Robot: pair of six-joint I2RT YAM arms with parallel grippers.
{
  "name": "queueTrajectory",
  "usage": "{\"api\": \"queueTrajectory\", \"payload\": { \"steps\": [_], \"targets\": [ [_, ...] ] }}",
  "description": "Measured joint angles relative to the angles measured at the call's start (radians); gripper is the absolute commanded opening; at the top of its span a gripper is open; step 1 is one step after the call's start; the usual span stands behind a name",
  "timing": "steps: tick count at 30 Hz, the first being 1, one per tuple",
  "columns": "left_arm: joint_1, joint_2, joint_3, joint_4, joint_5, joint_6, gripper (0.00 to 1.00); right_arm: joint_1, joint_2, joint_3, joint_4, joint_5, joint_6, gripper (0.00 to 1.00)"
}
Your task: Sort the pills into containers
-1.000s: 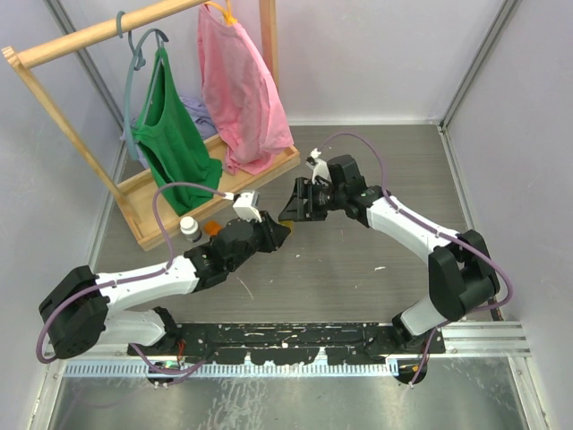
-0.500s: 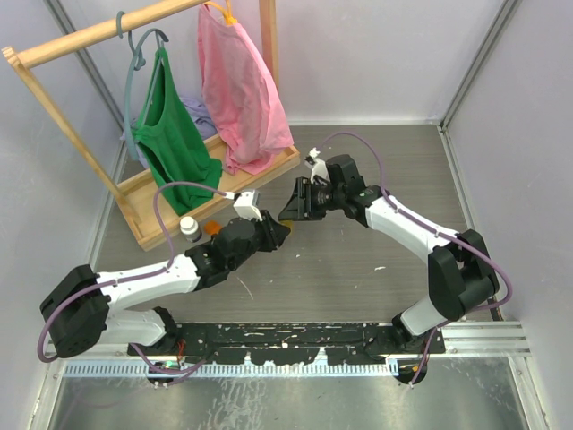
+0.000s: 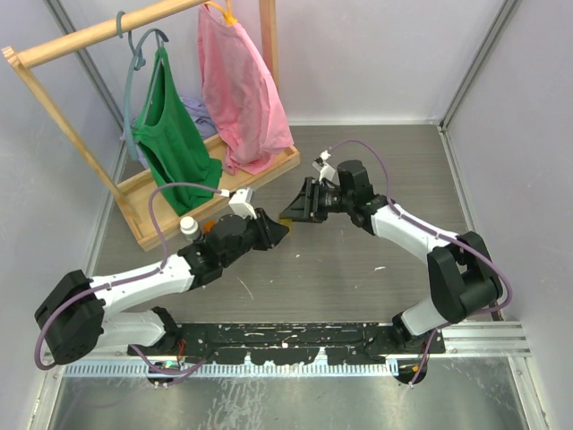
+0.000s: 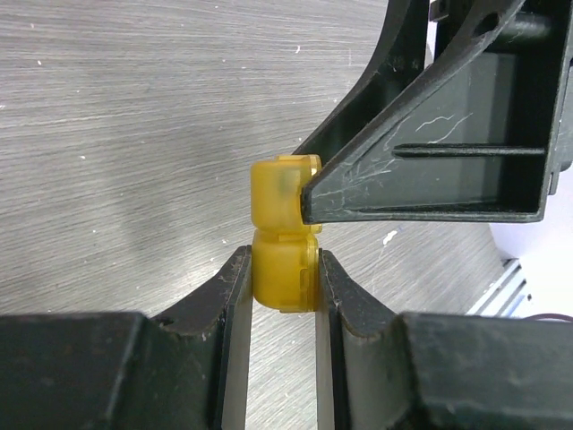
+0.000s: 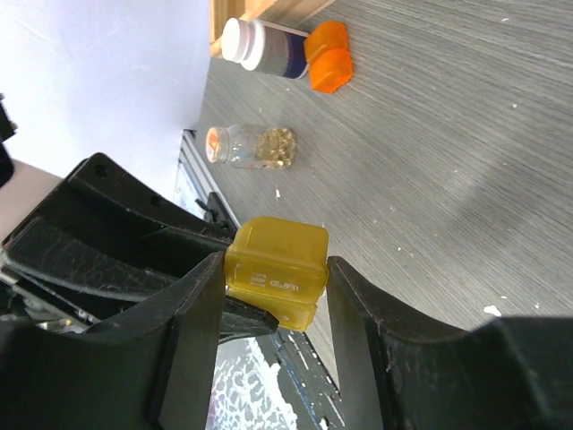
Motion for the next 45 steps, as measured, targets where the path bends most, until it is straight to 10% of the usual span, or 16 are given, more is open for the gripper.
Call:
{"api": "queueTrajectory", "payload": {
  "steps": [7,12,15,45],
  "targets": [
    [0.024,-0.029,-0.007,0.016,0.049,-0.020,0.00,-0.024,-0.021,-0.040,0.112,-0.069,0.077,0.08],
    [0.033,-0.034,-0.006,0.012,0.059,-0.016,0.00,-0.032,-0.022,-0.040,0.101,-0.076,0.070,0.68],
    [0.035,-0.033,0.005,-0.021,0.060,0.006,0.00,-0.031,-0.022,-0.031,0.076,-0.082,0.063,0.82],
    [-0.060,0.012,0.174,-0.239,-0.125,0.113,0.00,0.048,0.025,0.177,-0.219,0.132,-0.103,0.70]
  ]
}}
